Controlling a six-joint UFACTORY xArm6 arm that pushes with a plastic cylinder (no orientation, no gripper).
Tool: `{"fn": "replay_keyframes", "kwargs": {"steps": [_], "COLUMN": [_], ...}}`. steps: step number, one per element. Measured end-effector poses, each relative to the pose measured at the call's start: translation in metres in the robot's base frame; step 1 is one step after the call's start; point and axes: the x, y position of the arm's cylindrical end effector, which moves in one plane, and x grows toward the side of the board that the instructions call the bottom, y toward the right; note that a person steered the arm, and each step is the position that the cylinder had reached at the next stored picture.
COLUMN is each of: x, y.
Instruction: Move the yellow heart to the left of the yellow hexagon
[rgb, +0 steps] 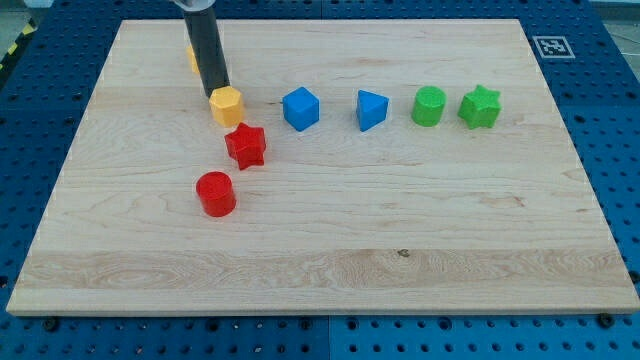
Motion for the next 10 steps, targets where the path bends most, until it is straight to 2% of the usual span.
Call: {"fn": "replay_keyframes", "kwargs": {"steps": [1,2,4,5,8,9,10], "x": [0.004,-0.042,-0.122,-0.126,-0.045,-0.074,-0.077], "y": [0.0,-0.007,0.034,-0.002,-0.036,-0.042,-0.09]}}
